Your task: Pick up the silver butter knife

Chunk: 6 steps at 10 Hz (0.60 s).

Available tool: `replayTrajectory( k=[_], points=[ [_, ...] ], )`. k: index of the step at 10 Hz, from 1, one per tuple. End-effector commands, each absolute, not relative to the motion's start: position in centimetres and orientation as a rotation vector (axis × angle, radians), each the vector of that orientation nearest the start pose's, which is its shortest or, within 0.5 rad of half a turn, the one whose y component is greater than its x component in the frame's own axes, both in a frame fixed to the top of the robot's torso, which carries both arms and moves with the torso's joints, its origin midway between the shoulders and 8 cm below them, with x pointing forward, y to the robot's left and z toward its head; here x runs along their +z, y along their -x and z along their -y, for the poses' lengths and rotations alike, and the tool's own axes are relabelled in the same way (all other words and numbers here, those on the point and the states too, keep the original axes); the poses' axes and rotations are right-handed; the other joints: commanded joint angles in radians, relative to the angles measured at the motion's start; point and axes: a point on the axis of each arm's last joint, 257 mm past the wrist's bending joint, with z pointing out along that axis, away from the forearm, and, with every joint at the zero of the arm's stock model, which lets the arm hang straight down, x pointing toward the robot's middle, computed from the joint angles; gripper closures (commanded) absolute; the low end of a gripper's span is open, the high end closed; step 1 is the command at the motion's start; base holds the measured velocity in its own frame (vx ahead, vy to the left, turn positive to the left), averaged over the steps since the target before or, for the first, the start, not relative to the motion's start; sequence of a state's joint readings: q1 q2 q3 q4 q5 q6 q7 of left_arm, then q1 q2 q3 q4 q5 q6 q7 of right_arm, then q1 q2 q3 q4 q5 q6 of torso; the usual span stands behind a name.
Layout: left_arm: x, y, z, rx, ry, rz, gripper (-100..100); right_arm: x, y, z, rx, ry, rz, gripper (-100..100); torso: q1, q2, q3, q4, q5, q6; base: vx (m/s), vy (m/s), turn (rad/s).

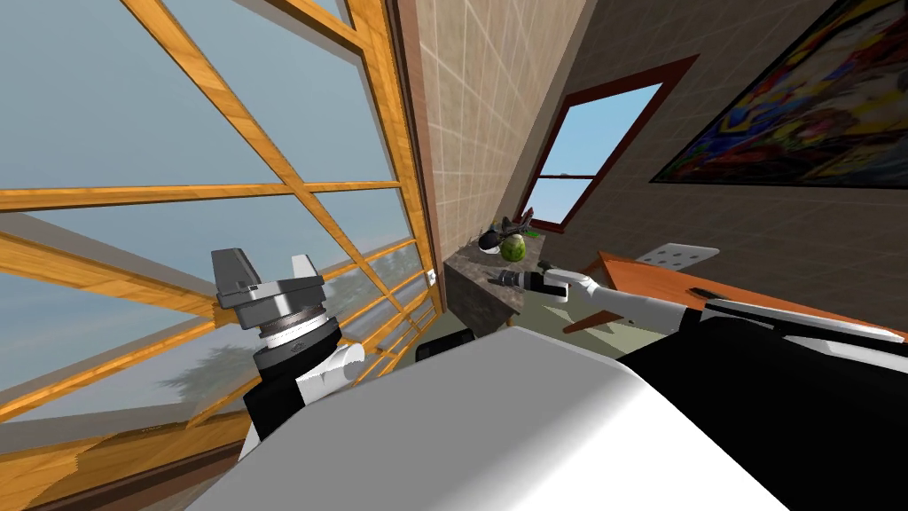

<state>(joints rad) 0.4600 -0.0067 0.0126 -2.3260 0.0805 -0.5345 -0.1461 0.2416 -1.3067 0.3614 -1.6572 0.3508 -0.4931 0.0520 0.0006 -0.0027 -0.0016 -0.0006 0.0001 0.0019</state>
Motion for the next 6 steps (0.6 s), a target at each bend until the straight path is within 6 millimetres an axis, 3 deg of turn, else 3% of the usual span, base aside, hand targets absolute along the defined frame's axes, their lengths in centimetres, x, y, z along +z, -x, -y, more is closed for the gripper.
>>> replayTrajectory(
  k=[1, 2, 3, 5, 6],
  points=[
    [6.3, -32.7, -28.6, -1.241, 0.569, -0.508, 0, -27.5, -37.2, 36.6, 0.514, 0.502, -2.102, -100, 0.0, 0.0, 0.0, 0.0, 0.0, 0.0, 0.034, 0.007, 0.1],
    [6.3, -32.7, -28.6, -1.241, 0.569, -0.508, 0, -28.6, -36.5, 38.1, 0.486, 0.514, -2.147, -100, 0.0, 0.0, 0.0, 0.0, 0.0, 0.0, 0.04, 0.014, 0.151],
    [6.3, -32.7, -28.6, -1.241, 0.569, -0.508, 0, -28.5, -36.5, 38.3, 0.478, 0.522, -2.15, -100, 0.0, -0.001, 0.0, 0.0, 0.0, -0.001, 0.033, 0.004, 0.047],
    [6.3, -32.7, -28.6, -1.241, 0.569, -0.508, 0, -30.1, -35.0, 41.5, 0.413, 0.556, -2.24, -100, 0.0, 0.001, 0.0, 0.0, 0.0, 0.0, 0.035, 0.007, 0.089],
    [6.3, -32.7, -28.6, -1.241, 0.569, -0.508, 0, -30.1, -35.0, 41.7, 0.409, 0.553, -2.242, -100, 0.0, 0.0, 0.0, 0.0, 0.0, 0.0, 0.03, 0.007, 0.039]
  ],
)
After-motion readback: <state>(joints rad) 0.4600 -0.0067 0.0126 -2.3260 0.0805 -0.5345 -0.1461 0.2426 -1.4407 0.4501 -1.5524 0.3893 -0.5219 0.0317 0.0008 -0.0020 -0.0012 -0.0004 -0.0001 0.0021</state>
